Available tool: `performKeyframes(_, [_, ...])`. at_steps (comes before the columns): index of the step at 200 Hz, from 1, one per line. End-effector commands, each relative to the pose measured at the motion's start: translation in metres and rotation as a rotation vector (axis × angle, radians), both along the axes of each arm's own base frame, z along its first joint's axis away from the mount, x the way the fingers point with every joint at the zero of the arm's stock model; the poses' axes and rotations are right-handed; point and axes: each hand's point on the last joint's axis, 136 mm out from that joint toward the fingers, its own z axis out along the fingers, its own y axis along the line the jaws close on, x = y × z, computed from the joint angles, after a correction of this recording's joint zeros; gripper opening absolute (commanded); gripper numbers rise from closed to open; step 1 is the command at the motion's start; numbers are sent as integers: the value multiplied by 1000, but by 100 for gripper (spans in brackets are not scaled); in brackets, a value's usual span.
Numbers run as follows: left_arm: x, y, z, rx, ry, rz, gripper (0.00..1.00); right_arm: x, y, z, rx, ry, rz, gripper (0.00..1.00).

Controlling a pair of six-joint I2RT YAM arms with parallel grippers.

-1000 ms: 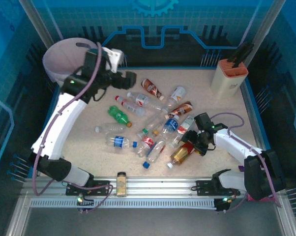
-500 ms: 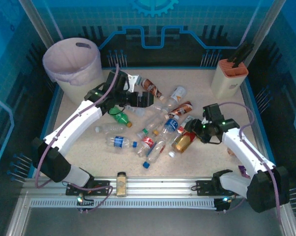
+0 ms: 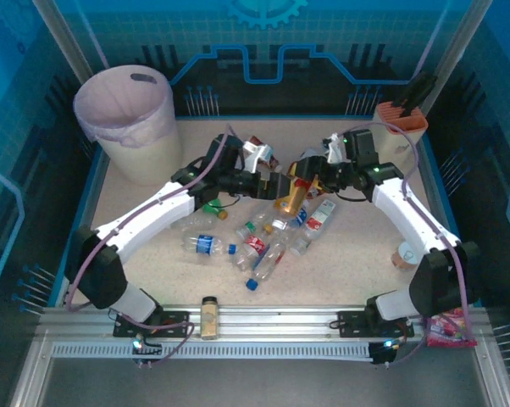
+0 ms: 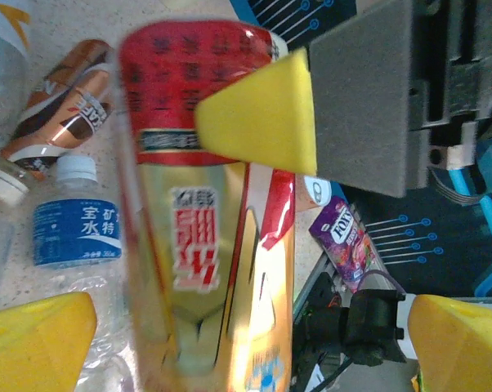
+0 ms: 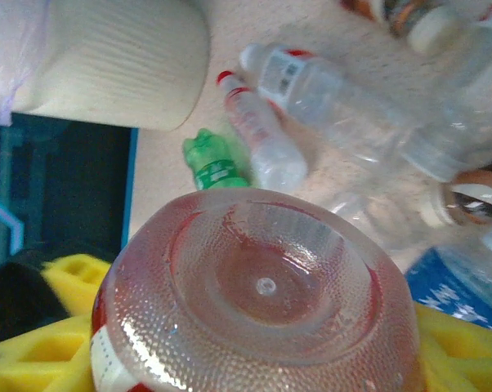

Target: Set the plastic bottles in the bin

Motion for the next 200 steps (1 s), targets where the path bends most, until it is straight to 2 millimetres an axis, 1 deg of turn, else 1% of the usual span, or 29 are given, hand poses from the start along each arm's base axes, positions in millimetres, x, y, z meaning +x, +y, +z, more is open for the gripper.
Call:
performKeyframes(1, [10, -9, -3, 3, -11, 16, 99, 1, 27, 20, 103, -36, 100, 57])
performKeyframes(12, [14, -7, -9, 27, -9, 32, 99, 5, 31, 22, 142, -37, 97, 57])
performKeyframes(27, [14, -7, -14, 44, -6, 35, 99, 9, 35, 25, 185, -39, 94, 56])
performKeyframes(49, [15, -6, -18, 54, -1, 40, 99, 13, 36, 24, 185, -39, 86, 56])
performKeyframes(63, [16, -7, -18, 53, -2, 36, 93, 14, 36, 24, 182, -38, 85, 56])
performKeyframes(73, [17, -7, -17, 54, -3, 37, 85, 16, 36, 24, 182, -38, 83, 56])
performKeyframes(81, [18, -7, -17, 57, -3, 41, 80, 17, 37, 23, 182, -35, 84, 57])
performKeyframes(91, [18, -7, -17, 59, -2, 42, 78, 18, 36, 23, 180, -34, 81, 58])
performKeyframes(96, [18, -7, -17, 58, -1, 41, 75, 18, 36, 23, 179, -34, 81, 58])
performKeyframes(105, [20, -7, -17, 60, -3, 45, 73, 18, 36, 22, 176, -32, 77, 61])
performKeyframes(118, [21, -6, -17, 62, -2, 50, 72, 19, 36, 23, 181, -30, 80, 62])
performKeyframes(132, [22, -5, -18, 65, 3, 59, 71, 20, 34, 24, 185, -29, 71, 69])
performKeyframes(144, [25, -3, -19, 62, 9, 70, 70, 22, 30, 27, 192, -30, 56, 74])
performKeyframes(164, [28, 2, -17, 57, 10, 90, 68, 27, 17, 37, 205, -46, 22, 80])
performKeyframes(171, [30, 5, -16, 58, 5, 99, 68, 28, 11, 39, 204, -54, 6, 89])
performKeyframes(175, [31, 6, -15, 58, 5, 105, 68, 29, 7, 41, 204, -59, -4, 92])
performKeyframes(188, [35, 14, -10, 60, -5, 122, 67, 31, -4, 44, 199, -70, -25, 94])
performKeyframes(200, [41, 22, 1, 60, -29, 140, 64, 32, -15, 43, 189, -73, -50, 95])
